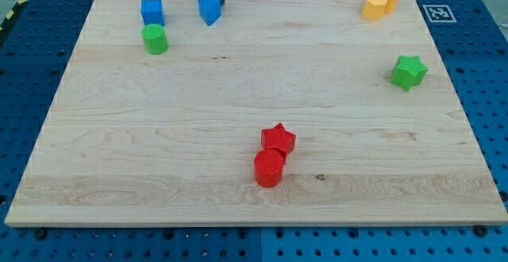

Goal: Move blue cube closer to the blue triangle

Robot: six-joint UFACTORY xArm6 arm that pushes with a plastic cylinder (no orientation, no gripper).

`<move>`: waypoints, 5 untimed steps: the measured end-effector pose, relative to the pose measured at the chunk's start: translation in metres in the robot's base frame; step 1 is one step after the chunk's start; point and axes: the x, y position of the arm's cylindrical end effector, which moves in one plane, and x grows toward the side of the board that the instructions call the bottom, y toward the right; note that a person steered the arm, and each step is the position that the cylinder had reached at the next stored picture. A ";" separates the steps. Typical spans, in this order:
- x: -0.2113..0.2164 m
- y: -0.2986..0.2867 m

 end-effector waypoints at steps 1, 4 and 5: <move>-0.003 -0.016; -0.024 -0.149; 0.003 -0.157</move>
